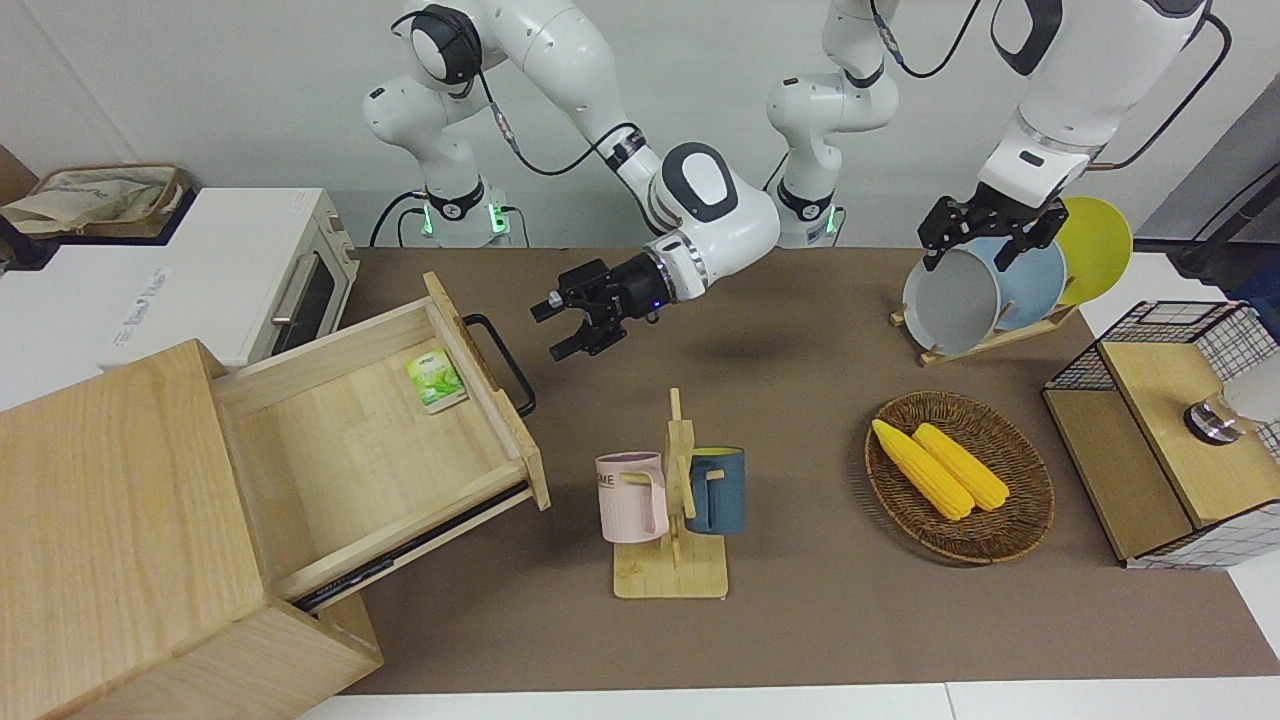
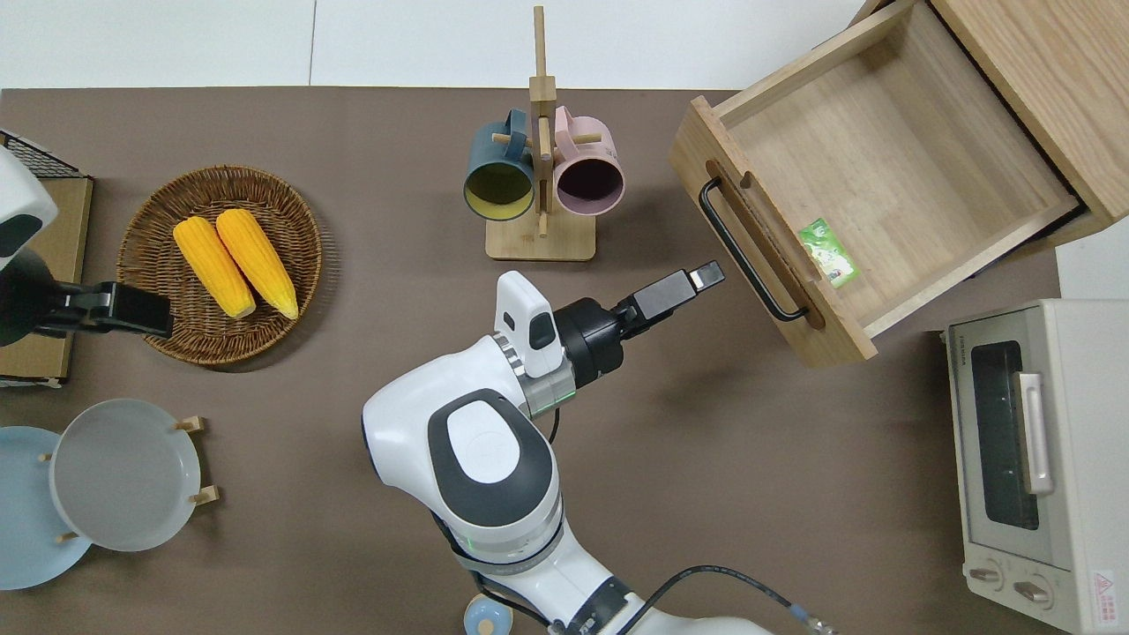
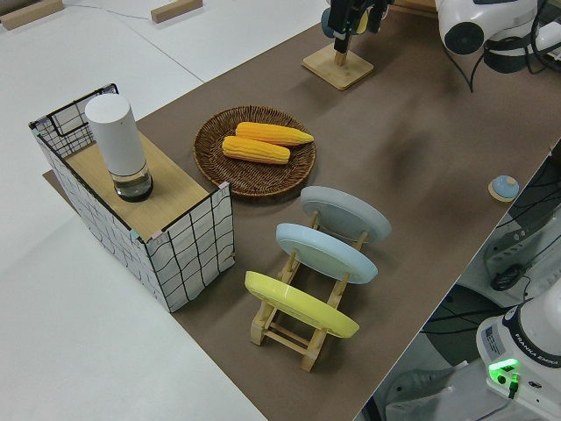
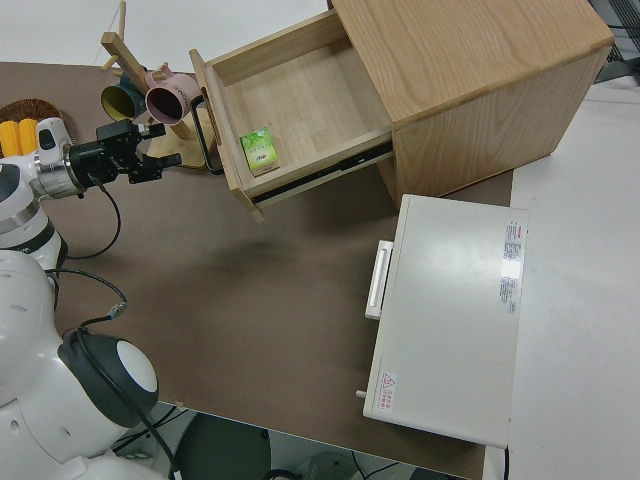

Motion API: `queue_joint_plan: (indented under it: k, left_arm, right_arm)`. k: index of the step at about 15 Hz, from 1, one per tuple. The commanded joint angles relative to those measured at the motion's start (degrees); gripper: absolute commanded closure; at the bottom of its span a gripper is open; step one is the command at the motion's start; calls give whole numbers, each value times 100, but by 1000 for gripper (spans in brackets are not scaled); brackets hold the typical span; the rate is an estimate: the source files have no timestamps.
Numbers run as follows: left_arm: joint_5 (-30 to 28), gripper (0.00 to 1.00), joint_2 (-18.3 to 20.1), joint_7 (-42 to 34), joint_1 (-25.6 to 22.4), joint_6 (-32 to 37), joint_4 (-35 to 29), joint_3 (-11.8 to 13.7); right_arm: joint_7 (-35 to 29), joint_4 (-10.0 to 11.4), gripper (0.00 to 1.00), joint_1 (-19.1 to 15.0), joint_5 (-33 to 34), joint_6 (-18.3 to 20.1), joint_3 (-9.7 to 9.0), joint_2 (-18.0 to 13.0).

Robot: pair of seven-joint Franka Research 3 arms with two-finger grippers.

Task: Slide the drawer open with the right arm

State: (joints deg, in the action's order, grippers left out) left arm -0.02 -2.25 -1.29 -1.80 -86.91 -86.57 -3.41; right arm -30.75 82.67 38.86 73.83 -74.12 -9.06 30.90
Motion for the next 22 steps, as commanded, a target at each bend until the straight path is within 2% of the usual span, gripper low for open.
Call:
queue_joint_plan:
  k: [1, 5, 10, 12, 16, 20, 22]
  left_arm:
    - [98, 7, -65, -55, -22, 113, 149, -37]
    - [98, 7, -65, -55, -22, 113, 140, -37]
    - [98, 7, -65, -55, -22, 113, 140, -37]
    - [98, 7, -65, -55, -22, 113, 140, -37]
    - [98, 7, -65, -55, -22, 113, 149, -37]
    - [98, 7, -65, -55, -22, 113, 149, -37]
    - [98, 7, -65, -55, -22, 113, 149, -37]
  right_arm:
    - [-457, -593, 15, -10, -1279, 83, -219, -83]
    - [-616, -638, 15, -273, -2748, -216, -211, -750]
    - [-625, -629, 15, -1046, -4331, -401, -211, -1629]
    - [-573, -629, 15, -1371, -4753, -427, -219, -1823]
    - [-371, -594, 15, -2231, -5799, -962, -211, -2149]
    - [437, -568, 15, -2996, -6485, -1288, -211, -2246]
    - [928, -463, 15, -3427, -6871, -1481, -211, -2325]
